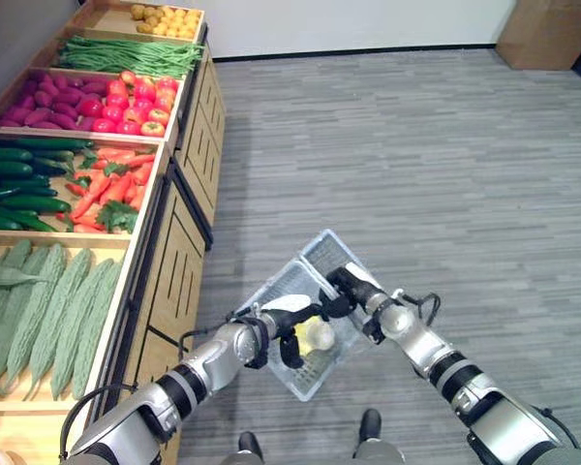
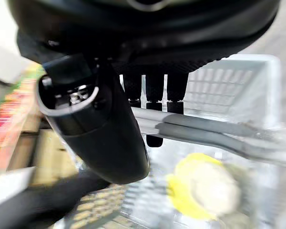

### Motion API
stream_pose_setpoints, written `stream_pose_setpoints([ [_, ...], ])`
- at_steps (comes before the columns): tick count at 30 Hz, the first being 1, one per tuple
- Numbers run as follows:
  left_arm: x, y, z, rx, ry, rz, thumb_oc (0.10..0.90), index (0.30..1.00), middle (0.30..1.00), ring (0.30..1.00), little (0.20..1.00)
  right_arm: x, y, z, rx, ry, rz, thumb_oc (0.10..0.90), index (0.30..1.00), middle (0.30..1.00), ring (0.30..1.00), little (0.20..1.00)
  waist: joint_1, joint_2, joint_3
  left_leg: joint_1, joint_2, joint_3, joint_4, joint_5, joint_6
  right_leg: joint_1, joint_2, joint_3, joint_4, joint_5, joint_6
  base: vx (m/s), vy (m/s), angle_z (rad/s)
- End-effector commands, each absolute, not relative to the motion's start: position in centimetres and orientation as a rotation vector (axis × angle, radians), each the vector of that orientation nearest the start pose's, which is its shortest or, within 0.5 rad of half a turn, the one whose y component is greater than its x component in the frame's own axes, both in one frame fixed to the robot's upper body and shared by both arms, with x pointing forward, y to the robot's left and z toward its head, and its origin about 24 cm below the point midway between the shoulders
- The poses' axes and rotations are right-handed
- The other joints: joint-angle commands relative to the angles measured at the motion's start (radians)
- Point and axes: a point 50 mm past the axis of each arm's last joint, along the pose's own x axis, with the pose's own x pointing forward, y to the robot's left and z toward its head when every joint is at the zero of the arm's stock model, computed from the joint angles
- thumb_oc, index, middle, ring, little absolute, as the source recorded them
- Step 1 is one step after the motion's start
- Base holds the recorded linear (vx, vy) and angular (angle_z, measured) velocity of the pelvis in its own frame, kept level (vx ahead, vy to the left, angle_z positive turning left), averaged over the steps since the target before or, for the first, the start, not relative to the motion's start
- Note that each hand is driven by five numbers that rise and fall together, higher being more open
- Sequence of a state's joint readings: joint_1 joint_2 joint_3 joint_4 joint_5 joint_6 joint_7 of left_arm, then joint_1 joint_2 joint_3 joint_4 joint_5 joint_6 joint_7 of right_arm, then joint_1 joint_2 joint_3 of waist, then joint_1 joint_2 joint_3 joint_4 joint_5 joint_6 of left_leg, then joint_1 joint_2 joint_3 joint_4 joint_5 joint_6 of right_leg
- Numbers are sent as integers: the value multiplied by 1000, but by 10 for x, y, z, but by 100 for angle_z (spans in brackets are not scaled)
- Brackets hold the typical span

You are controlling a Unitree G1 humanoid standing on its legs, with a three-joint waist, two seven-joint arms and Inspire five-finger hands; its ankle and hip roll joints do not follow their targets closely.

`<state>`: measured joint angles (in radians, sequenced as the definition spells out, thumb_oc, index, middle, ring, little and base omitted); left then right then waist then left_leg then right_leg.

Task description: Get the vegetables into the basket

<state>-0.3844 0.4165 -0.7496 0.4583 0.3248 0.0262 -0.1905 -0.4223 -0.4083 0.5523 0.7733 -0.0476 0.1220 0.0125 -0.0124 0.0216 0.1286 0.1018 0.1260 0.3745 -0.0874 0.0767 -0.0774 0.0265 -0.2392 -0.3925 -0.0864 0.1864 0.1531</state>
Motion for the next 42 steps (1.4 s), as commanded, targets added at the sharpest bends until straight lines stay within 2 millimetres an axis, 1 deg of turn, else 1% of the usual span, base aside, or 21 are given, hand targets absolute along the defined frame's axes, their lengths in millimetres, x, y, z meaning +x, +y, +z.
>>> stream_pose_setpoints([
  [1,286,129,-15,900,263,-667,900,1000,1000,1000,1000,325,-186,8,-727,298,205,400,300,300,300,300,16,-15,-74,-15,19,-38,28,-30,-34,28,-42,-7,60,-80,52,-16,-2,22],
  [2,286,129,-15,899,263,-667,900,1000,1000,1000,1000,324,-186,8,-727,298,205,400,300,300,300,300,16,-15,-75,-19,18,-39,29,-26,-32,26,-43,-8,59,-77,50,-6,0,10],
  [3,275,148,-31,817,366,-608,900,1000,1000,1000,1000,310,-211,-7,-725,376,144,400,300,300,300,300,20,-14,-75,-17,17,-47,25,-25,-34,33,-44,-16,62,-82,51,-8,4,14],
  [4,269,158,-37,767,413,-575,900,1000,1000,1000,1000,301,-223,-13,-723,412,113,400,300,300,300,300,22,-15,-76,-19,16,-52,21,-22,-33,34,-46,-20,61,-82,51,6,4,20],
  [5,268,158,-38,766,415,-577,900,1000,1000,1000,1000,300,-223,-14,-723,415,114,400,300,300,300,300,21,-15,-78,-19,16,-53,21,-22,-34,35,-45,-22,61,-82,51,1,2,19],
  [8,245,189,-64,609,578,-440,900,1000,1000,1000,1000,270,-254,-30,-732,504,47,400,300,300,300,300,21,-17,-79,-25,14,-63,18,-17,-33,40,-50,-36,64,-82,50,9,9,10],
  [9,226,207,-82,548,689,-349,900,1000,1000,1000,1000,249,-269,-41,-737,566,16,400,300,300,300,300,19,-20,-79,-26,13,-66,17,-16,-32,43,-52,-43,65,-83,49,14,10,18],
  [10,217,213,-90,519,737,-310,900,1000,1000,1000,1000,241,-274,-44,-747,584,6,400,300,300,300,300,16,-21,-77,-26,12,-67,18,-16,-32,43,-52,-43,66,-84,48,14,10,19],
  [11,217,212,-90,518,737,-311,900,1000,1000,1000,1000,241,-275,-44,-748,585,6,400,300,300,300,300,16,-20,-79,-27,12,-68,18,-16,-32,43,-52,-44,66,-84,49,8,4,11],
  [13,197,223,-108,481,842,-229,900,1000,1000,1000,1000,228,-283,-53,-745,631,-34,400,300,300,300,300,10,-25,-74,-25,11,-65,20,-17,-30,40,-52,-40,68,-86,47,2,0,2],
  [16,170,240,-127,469,980,-69,900,1000,1000,1000,1000,197,-285,-81,-676,760,-72,400,300,300,300,300,3,-35,-72,-18,13,-57,21,-20,-29,42,-49,-32,69,-90,43,6,-6,-3],
  [20,162,248,-130,510,994,10,900,1000,1000,1000,1000,174,-281,-101,-636,855,-76,400,300,300,300,300,-1,-42,-72,-17,16,-51,19,-20,-31,39,-45,-29,68,-93,43,-2,-5,-4],
  [21,149,251,-137,470,1041,63,900,1000,1000,1000,1000,156,-277,-117,-584,937,-90,400,300,300,300,300,-2,-47,-71,-17,17,-48,19,-18,-32,37,-42,-24,68,-94,42,-15,-10,-10],
  [22,145,250,-139,499,1057,48,900,1000,1000,1000,1000,148,-274,-123,-563,979,-88,400,300,300,300,300,-2,-49,-71,-17,18,-47,18,-18,-32,35,-42,-23,68,-94,42,-14,-9,-13],
  [23,145,250,-139,499,1057,48,900,1000,1000,1000,1000,148,-274,-123,-562,978,-88,400,300,300,300,300,-2,-49,-71,-17,18,-46,18,-18,-32,35,-42,-23,68,-94,42,-4,-4,-10],
  [25,133,252,-144,519,1109,48,900,1000,1000,1000,1000,130,-270,-136,-539,1071,-72,400,300,300,300,300,-1,-53,-71,-17,19,-46,16,-19,-32,33,-41,-21,68,-94,42,-3,-2,-6],
  [27,126,248,-148,599,1133,-29,900,1000,1000,1000,1000,112,-266,-146,-543,1160,-42,400,300,300,300,300,-3,-55,-71,-16,17,-46,15,-21,-32,30,-41,-18,70,-93,42,9,11,-4],
  [29,116,245,-152,578,1172,-28,900,1000,1000,1000,1000,99,-264,-151,-513,1216,-58,400,300,300,300,300,-5,-56,-71,-17,15,-44,15,-23,-30,26,-43,-12,68,-89,43,0,0,0],
  [33,110,243,-155,521,1194,11,900,1000,1000,1000,1000,95,-262,-153,-490,1230,-71,400,300,300,300,300,-3,-58,-70,-19,12,-46,14,-24,-28,24,-45,-10,67,-87,46,9,3,-3],
  [38,114,239,-155,553,1178,-32,900,1000,1000,1000,1000,92,-262,-154,-487,1244,-74,400,300,300,300,300,-5,-59,-68,-20,10,-49,15,-27,-27,24,-47,-9,68,-88,46,0,0,0],
  [42,116,240,-154,553,1168,-26,900,1000,1000,1000,1000,97,-260,-153,-494,1230,-62,400,300,300,300,300,-4,-63,-67,-19,6,-56,20,-33,-23,25,-51,-4,78,-92,48,16,12,0],
])
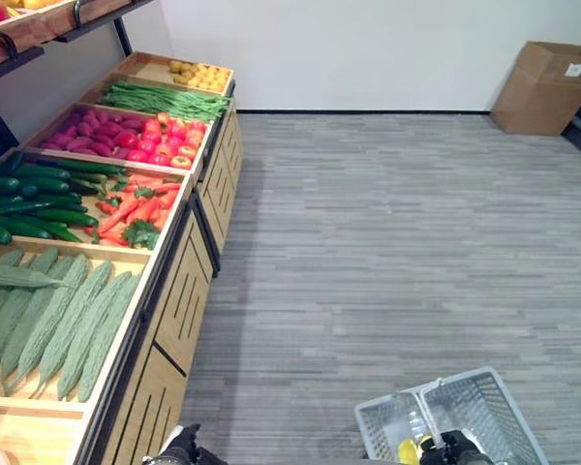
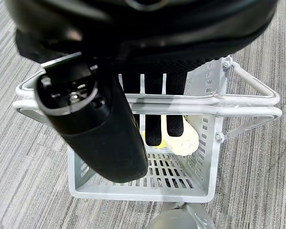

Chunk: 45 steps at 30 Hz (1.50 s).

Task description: Get the vegetables into the basket

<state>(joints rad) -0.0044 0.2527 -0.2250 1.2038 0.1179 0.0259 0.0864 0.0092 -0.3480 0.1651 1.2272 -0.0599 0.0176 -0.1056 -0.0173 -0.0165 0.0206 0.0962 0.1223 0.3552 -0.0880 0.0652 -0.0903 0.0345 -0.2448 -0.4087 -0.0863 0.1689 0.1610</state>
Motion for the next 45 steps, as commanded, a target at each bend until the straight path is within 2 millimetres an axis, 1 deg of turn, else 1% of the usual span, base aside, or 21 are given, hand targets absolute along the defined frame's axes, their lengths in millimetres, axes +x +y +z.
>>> stream_pose_setpoints([
  [1,118,240,-153,570,1158,-42,900,1000,1000,1000,1000,99,-260,-153,-495,1224,-59,400,300,300,300,300,1,-27,43,-11,8,-37,22,-24,-8,18,-48,11,82,-76,41,15,40,0],
  [5,127,239,-150,646,1116,-111,900,1000,1000,1000,1000,103,-260,-152,-520,1211,-31,400,300,300,300,300,2,-38,52,-13,-13,-42,32,-44,7,14,-74,15,106,-72,53,22,79,1],
  [12,129,242,-148,662,1112,-113,900,1000,1000,1000,1000,104,-262,-151,-503,1210,-53,400,300,300,300,300,7,-57,77,-26,-55,-44,60,-81,36,-5,-126,26,159,-44,76,13,118,2],
  [14,131,243,-147,674,1108,-112,900,1000,1000,1000,1000,107,-263,-150,-491,1205,-67,400,300,300,300,300,8,-63,89,-33,-67,-45,73,-93,46,-23,-146,37,195,-26,83,21,198,0],
  [15,136,244,-145,696,1098,-115,900,1000,1000,1000,1000,103,-265,-150,-460,1214,-96,400,300,300,300,300,6,-63,113,-22,-90,-47,76,-114,71,-51,-183,54,288,10,88,33,189,-1],
  [19,138,247,-144,698,1094,-101,900,1000,1000,1000,1000,105,-263,-150,-438,1202,-114,400,300,300,300,300,2,-60,144,-1,-107,-38,77,-133,93,-91,-201,71,377,29,82,51,192,6],
  [20,137,248,-144,693,1098,-93,900,1000,1000,1000,1000,105,-261,-151,-426,1204,-117,400,300,300,300,300,2,-59,147,7,-105,-28,79,-144,96,-111,-201,56,395,29,80,152,114,-12],
  [22,133,253,-144,682,1113,-69,900,1000,1000,1000,1000,103,-258,-152,-415,1212,-103,400,300,300,300,300,-4,-66,157,32,-100,-8,84,-166,85,-161,-168,58,341,24,75,249,27,-36],
  [23,131,255,-144,679,1117,-60,900,1000,1000,1000,1000,103,-257,-152,-422,1209,-94,400,300,300,300,300,-7,-66,161,49,-92,-22,89,-192,68,-185,-138,49,246,29,90,277,-79,-30],
  [24,130,255,-145,684,1122,-62,900,1000,1000,1000,1000,107,-257,-151,-434,1198,-85,400,300,300,300,300,-14,-78,170,58,-96,-9,97,-192,63,-216,-131,-1,171,62,87,287,-91,4],
  [26,127,255,-146,688,1138,-64,900,1000,1000,1000,1000,106,-253,-152,-428,1191,-74,400,300,300,300,300,-37,-82,167,93,-92,-10,84,-202,43,-259,-92,-21,103,82,91,355,-116,15],
  [28,126,255,-147,692,1142,-67,900,1000,1000,1000,1000,106,-252,-153,-427,1192,-72,400,300,300,300,300,-43,-82,165,107,-87,-10,80,-206,36,-264,-83,-34,86,88,90,265,-104,24],
  [32,126,254,-146,703,1139,-76,900,1000,1000,1000,1000,104,-252,-153,-427,1192,-68,400,300,300,300,300,-70,-78,160,140,-75,-27,74,-217,21,-295,-61,2,98,87,82,205,-117,26],
  [33,127,251,-147,700,1140,-87,900,1000,1000,1000,1000,100,-256,-153,-427,1206,-79,400,300,300,300,300,-87,-61,145,163,-47,-53,78,-228,3,-293,-34,34,125,59,59,332,-255,35],
  [34,127,250,-148,699,1143,-87,900,1000,1000,1000,1000,99,-258,-153,-427,1209,-85,400,300,300,300,300,-96,-51,142,164,-29,-63,89,-229,-4,-299,-23,37,147,43,47,425,-339,26],
  [36,126,249,-148,692,1148,-84,900,1000,1000,1000,1000,100,-259,-152,-431,1209,-82,400,300,300,300,300,-103,-37,137,162,-5,-72,109,-220,-15,-301,-11,28,167,18,32,173,-165,29],
  [38,131,247,-147,673,1136,-69,900,1000,1000,1000,1000,106,-263,-149,-442,1190,-92,400,300,300,300,300,-107,-20,139,125,33,-98,162,-171,-37,-298,10,19,189,-15,6,168,-207,39],
  [39,133,248,-147,665,1133,-59,900,1000,1000,1000,1000,108,-264,-149,-420,1183,-107,400,300,300,300,300,-107,-12,137,116,55,-106,196,-120,-55,-287,35,13,189,-30,-10,203,-251,20],
  [42,135,248,-146,634,1125,-33,900,1000,1000,1000,1000,112,-265,-147,-450,1168,-85,400,300,300,300,300,-86,-11,148,42,90,-151,330,-12,-74,-235,84,8,158,-67,-53,193,-256,-5],
  [44,135,251,-145,616,1127,7,900,1000,1000,1000,1000,119,-269,-143,-462,1142,-82,400,300,300,300,300,-62,-32,167,-36,82,-192,460,65,-77,-178,109,9,132,-109,-91,234,-297,-27],
  [45,133,252,-145,608,1134,17,900,1000,1000,1000,1000,119,-270,-142,-462,1139,-85,400,300,300,300,300,-48,-37,175,-56,73,-207,473,56,-72,-164,116,14,129,-121,-96,143,-176,-18],
])
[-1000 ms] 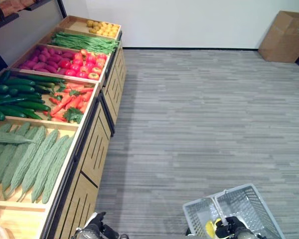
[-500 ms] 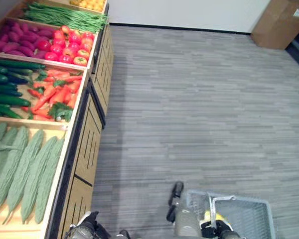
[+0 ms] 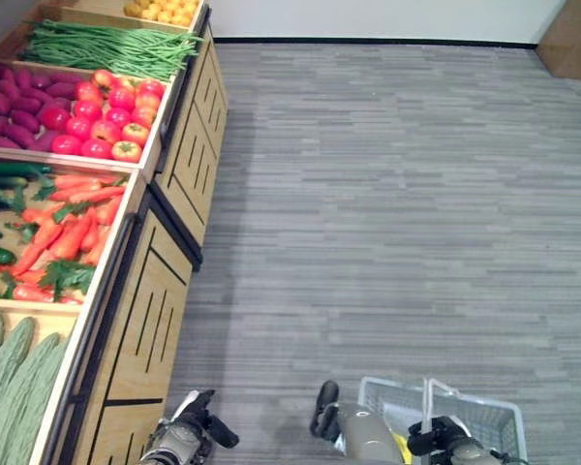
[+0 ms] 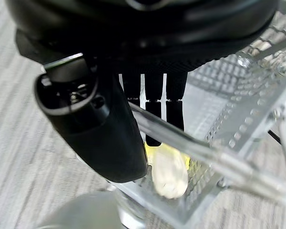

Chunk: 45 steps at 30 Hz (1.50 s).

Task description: Get the vegetables into the basket

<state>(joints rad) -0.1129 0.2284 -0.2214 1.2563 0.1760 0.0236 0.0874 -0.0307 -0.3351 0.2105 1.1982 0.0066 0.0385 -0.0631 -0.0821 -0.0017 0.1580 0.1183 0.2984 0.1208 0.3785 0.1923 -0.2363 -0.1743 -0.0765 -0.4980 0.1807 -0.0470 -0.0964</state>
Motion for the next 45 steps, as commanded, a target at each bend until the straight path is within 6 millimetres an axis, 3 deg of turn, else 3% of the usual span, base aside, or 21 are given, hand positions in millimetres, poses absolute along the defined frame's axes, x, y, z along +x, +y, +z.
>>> stream_pose_setpoints([
  [1,133,252,-145,608,1134,18,900,1000,1000,1000,1000,120,-270,-142,-461,1139,-85,400,300,300,300,300,13,-56,35,-82,-109,26,3,-65,76,42,-59,102,-138,97,162,183,-95,-9],
  [2,130,253,-146,598,1146,26,900,1000,1000,1000,1000,123,-271,-141,-464,1129,-83,400,300,300,300,300,38,-65,45,-138,-159,2,-25,-129,102,76,-51,120,-148,80,167,122,-41,-6],
  [4,130,253,-146,598,1146,26,900,1000,1000,1000,1000,123,-271,-141,-463,1128,-83,400,300,300,300,300,35,-69,42,-141,-165,1,-30,-123,104,72,-57,119,-148,83,168,121,-26,-7],
  [6,126,254,-147,602,1153,23,900,1000,1000,1000,1000,122,-272,-141,-462,1134,-86,400,300,300,300,300,59,-79,38,-208,-162,49,-171,-176,126,106,-65,134,-166,71,192,215,18,-11],
  [9,123,252,-148,599,1159,21,900,1000,1000,1000,1000,122,-273,-140,-473,1133,-85,400,300,300,300,300,83,-76,36,-260,-153,33,-264,-129,120,134,-60,145,-181,64,204,157,57,-15],
  [11,122,251,-149,596,1160,21,900,1000,1000,1000,1000,126,-273,-139,-495,1119,-77,400,300,300,300,300,118,-63,43,-331,-118,-5,-401,-17,95,186,-46,171,-204,43,214,268,125,-61],
  [14,121,252,-149,606,1167,15,900,1000,1000,1000,1000,126,-271,-140,-496,1126,-67,400,300,300,300,300,129,-52,43,-320,-101,37,-443,22,81,222,-43,178,-209,25,222,223,129,-38],
  [16,118,252,-150,612,1177,7,900,1000,1000,1000,1000,126,-268,-141,-501,1127,-51,400,300,300,300,300,131,-44,31,-298,-101,46,-440,15,90,236,-45,191,-197,6,227,194,182,-42],
  [19,116,251,-151,611,1186,4,900,1000,1000,1000,1000,125,-263,-143,-496,1142,-39,400,300,300,300,300,136,-48,22,-289,-119,40,-413,-8,104,261,-74,211,-195,0,237,213,220,-40],
  [20,116,250,-151,611,1180,-3,900,1000,1000,1000,1000,117,-260,-147,-470,1171,-51,400,300,300,300,300,139,-59,-2,-268,-155,55,-399,-45,129,278,-118,236,-187,4,256,267,282,-14],
  [25,120,255,-149,621,1170,12,900,1000,1000,1000,1000,113,-252,-152,-470,1203,-24,400,300,300,300,300,151,-86,-38,-230,-215,75,-407,-101,170,268,-181,258,-179,39,302,192,241,-17],
  [29,126,260,-145,605,1148,36,900,1000,1000,1000,1000,121,-241,-153,-460,1190,9,400,300,300,300,300,186,-126,-58,-180,-284,84,-417,-159,218,228,-251,266,-102,148,354,173,281,-8],
  [31,124,262,-145,604,1155,36,900,1000,1000,1000,1000,127,-238,-151,-451,1167,13,400,300,300,300,300,197,-127,-42,-162,-303,42,-413,-173,242,190,-241,313,37,193,344,201,225,22],
  [33,125,264,-144,623,1158,23,900,1000,1000,1000,1000,132,-234,-150,-455,1150,28,400,300,300,300,300,199,-129,-24,-128,-306,0,-438,-177,240,140,-229,292,-8,199,318,220,16,100],
  [35,133,268,-141,647,1137,34,900,1000,1000,1000,1000,144,-229,-147,-469,1104,51,400,300,300,300,300,174,-129,27,-92,-293,-101,-438,-188,234,52,-175,410,-119,220,319,280,-157,138],
  [37,134,268,-141,661,1140,30,900,1000,1000,1000,1000,143,-227,-148,-469,1104,59,400,300,300,300,300,151,-137,36,-70,-292,-195,-440,-199,227,23,-133,512,-167,215,329,307,-152,165],
  [41,135,266,-141,676,1135,13,900,1000,1000,1000,1000,133,-233,-150,-475,1130,55,400,300,300,300,300,119,-125,34,-68,-297,-339,-434,-196,210,14,-68,641,-141,174,324,204,-193,218],
  [42,136,265,-141,681,1137,7,900,1000,1000,1000,1000,129,-235,-151,-469,1143,45,400,300,300,300,300,116,-114,25,-82,-288,-397,-434,-182,192,38,-47,654,-130,123,299,98,-281,165],
  [43,136,264,-141,678,1140,6,900,1000,1000,1000,1000,127,-236,-151,-467,1151,38,400,300,300,300,300,119,-109,16,-87,-282,-413,-437,-174,184,47,-45,645,-130,108,290,109,-439,176],
  [45,133,260,-144,644,1153,23,900,1000,1000,1000,1000,121,-245,-151,-469,1170,7,400,300,300,300,300,113,-83,2,-111,-247,-467,-433,-148,147,74,-27,573,-106,58,259,70,-464,136],
])
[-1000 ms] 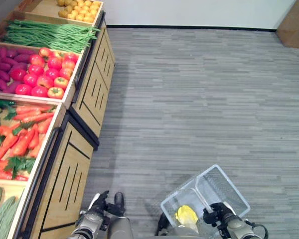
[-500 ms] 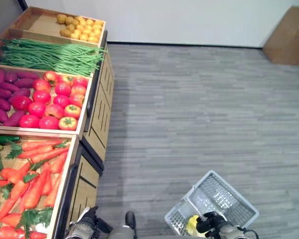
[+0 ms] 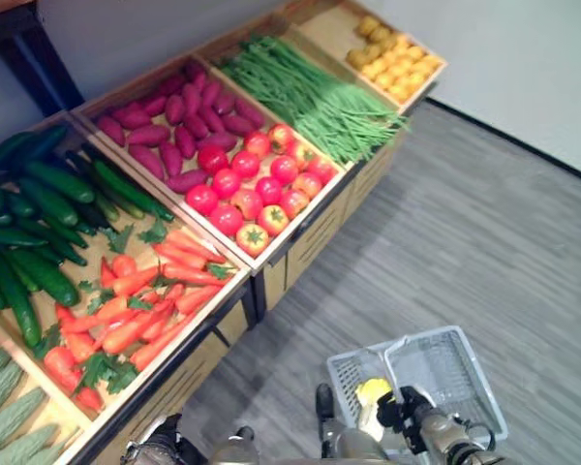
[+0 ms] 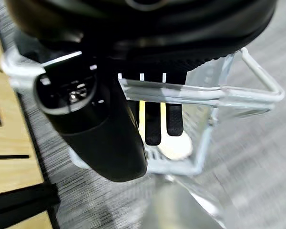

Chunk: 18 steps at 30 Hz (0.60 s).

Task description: Get the vegetables into the basket

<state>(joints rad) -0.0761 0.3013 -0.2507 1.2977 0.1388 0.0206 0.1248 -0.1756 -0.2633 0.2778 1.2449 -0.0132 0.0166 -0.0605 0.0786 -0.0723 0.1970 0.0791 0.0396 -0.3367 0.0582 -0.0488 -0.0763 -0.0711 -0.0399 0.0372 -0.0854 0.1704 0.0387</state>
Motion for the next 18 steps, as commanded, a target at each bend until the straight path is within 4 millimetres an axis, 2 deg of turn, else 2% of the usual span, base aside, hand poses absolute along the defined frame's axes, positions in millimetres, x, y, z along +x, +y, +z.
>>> stream_pose_setpoints([
  [1,133,256,-145,629,1155,18,900,1000,1000,1000,1000,119,-249,-150,-482,1175,-3,400,300,300,300,300,-48,-1,-35,-92,29,-19,-94,102,-32,-5,-59,-10,172,-178,107,-4,-293,102],
  [2,133,256,-145,629,1155,18,900,1000,1000,1000,1000,120,-249,-150,-482,1174,-3,400,300,300,300,300,-52,-1,-38,-98,27,-24,-93,106,-33,-8,-60,-15,169,-174,108,-40,-340,119],
  [4,135,252,-146,588,1145,45,900,1000,1000,1000,1000,118,-256,-149,-480,1180,-31,400,300,300,300,300,-45,10,-30,-132,51,-11,-71,133,-54,19,-47,-79,175,-196,83,-39,-251,101],
  [5,135,252,-146,587,1145,45,900,1000,1000,1000,1000,118,-256,-149,-480,1179,-31,400,300,300,300,300,-47,11,-29,-131,51,-14,-72,133,-55,21,-47,-81,175,-197,82,-23,-154,73],
  [6,135,252,-146,580,1147,49,900,1000,1000,1000,1000,117,-256,-149,-478,1184,-32,400,300,300,300,300,-42,12,-24,-140,60,0,-65,146,-60,28,-42,-101,177,-206,77,-56,-193,61],
  [7,137,250,-145,577,1136,48,900,1000,1000,1000,1000,116,-258,-149,-489,1190,-28,400,300,300,300,300,-38,16,-11,-161,77,42,-68,179,-62,41,-40,-150,188,-224,65,-57,-190,57],
  [8,137,250,-145,577,1136,48,900,1000,1000,1000,1000,116,-258,-149,-489,1190,-28,400,300,300,300,300,-38,16,-11,-161,77,42,-68,179,-62,41,-40,-150,188,-225,65,-71,-167,56],
  [9,140,249,-144,576,1128,50,900,1000,1000,1000,1000,114,-261,-149,-495,1197,-34,400,300,300,300,300,-38,17,-3,-177,86,90,-70,196,-53,47,-42,-173,190,-229,62,-87,-112,55],
  [10,144,248,-143,570,1111,50,900,1000,1000,1000,1000,113,-265,-148,-504,1206,-36,400,300,300,300,300,-44,12,6,-192,102,203,-64,204,-35,51,-51,-211,190,-226,60,-85,-111,64],
  [11,144,248,-143,570,1111,51,900,1000,1000,1000,1000,113,-265,-148,-504,1205,-35,400,300,300,300,300,-43,12,7,-190,102,205,-64,203,-35,52,-51,-210,191,-227,60,-87,-89,71],
  [13,145,248,-143,569,1108,52,900,1000,1000,1000,1000,110,-267,-148,-516,1218,-29,400,300,300,300,300,-43,6,5,-180,117,273,-51,194,-37,52,-62,-240,189,-224,58,-64,-43,77],
  [14,147,247,-142,557,1098,55,900,1000,1000,1000,1000,109,-269,-148,-522,1224,-34,400,300,300,300,300,-50,-2,-2,-165,138,339,-28,180,-41,52,-76,-274,184,-217,53,-57,-33,46],
  [15,147,247,-142,557,1098,55,900,1000,1000,1000,1000,109,-269,-148,-523,1224,-34,400,300,300,300,300,-51,-2,0,-164,138,339,-26,177,-41,54,-75,-275,185,-219,52,-124,-34,29],
  [16,148,248,-141,561,1096,53,900,1000,1000,1000,1000,107,-269,-148,-526,1232,-32,400,300,300,300,300,-59,-12,-9,-137,161,397,-4,154,-43,50,-87,-317,177,-216,48,-71,-21,53],
  [18,147,248,-142,557,1097,56,900,1000,1000,1000,1000,106,-269,-149,-530,1236,-29,400,300,300,300,300,-62,-14,-14,-121,170,412,3,144,-46,49,-89,-335,169,-213,47,-72,-6,90],
])
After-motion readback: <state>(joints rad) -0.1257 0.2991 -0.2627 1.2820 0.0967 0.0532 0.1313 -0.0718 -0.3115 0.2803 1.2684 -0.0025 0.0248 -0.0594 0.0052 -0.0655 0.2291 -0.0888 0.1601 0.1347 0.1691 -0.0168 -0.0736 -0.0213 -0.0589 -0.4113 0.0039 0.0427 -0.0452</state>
